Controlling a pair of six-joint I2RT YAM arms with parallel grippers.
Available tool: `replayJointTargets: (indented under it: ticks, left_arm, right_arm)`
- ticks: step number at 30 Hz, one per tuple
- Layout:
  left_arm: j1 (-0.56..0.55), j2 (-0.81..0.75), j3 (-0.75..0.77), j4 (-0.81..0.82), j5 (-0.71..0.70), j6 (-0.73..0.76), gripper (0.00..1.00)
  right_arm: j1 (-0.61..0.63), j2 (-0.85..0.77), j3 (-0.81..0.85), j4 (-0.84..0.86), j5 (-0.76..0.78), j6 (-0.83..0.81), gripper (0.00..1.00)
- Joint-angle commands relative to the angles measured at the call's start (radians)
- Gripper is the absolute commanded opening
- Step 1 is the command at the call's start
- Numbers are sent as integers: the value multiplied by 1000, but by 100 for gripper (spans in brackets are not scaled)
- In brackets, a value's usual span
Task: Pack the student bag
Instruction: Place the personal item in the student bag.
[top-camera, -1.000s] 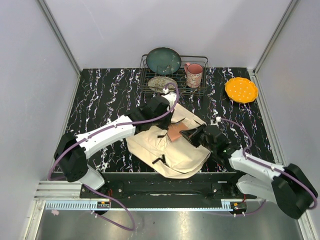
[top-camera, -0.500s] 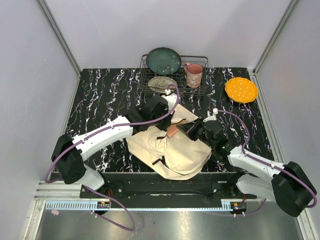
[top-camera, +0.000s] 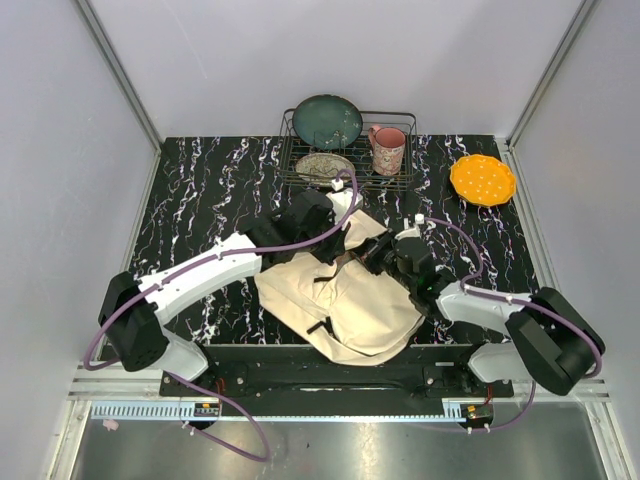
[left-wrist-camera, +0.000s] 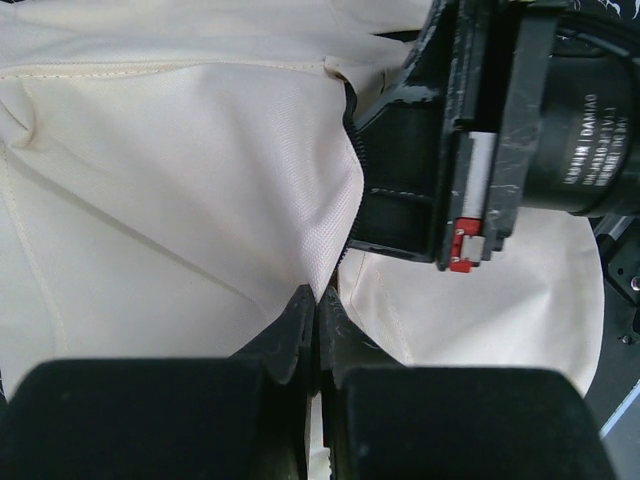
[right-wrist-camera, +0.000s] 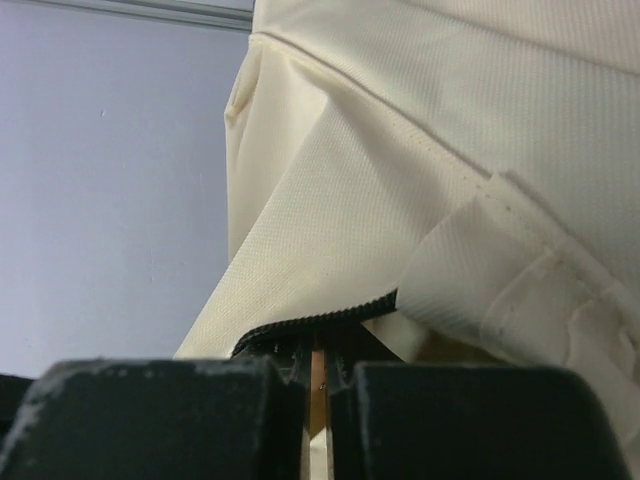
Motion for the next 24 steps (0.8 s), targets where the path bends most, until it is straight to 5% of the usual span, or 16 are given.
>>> replayJointTargets:
  ticks: [1, 10, 15, 24]
  left_arm:
    - [-27, -81, 53, 117, 103, -7, 0]
    - [-29, -96, 35, 144, 48, -13, 0]
    - [-29, -108, 7, 155, -14, -30, 0]
    - [-26, -133, -33, 161, -86, -56, 0]
  right_arm:
    - [11, 62, 61, 129, 9, 11, 7]
    - [23, 101, 184, -243, -40, -94, 22]
    - [24, 32, 189, -377, -2, -162, 52]
    - [24, -165, 167, -558, 84, -214, 61]
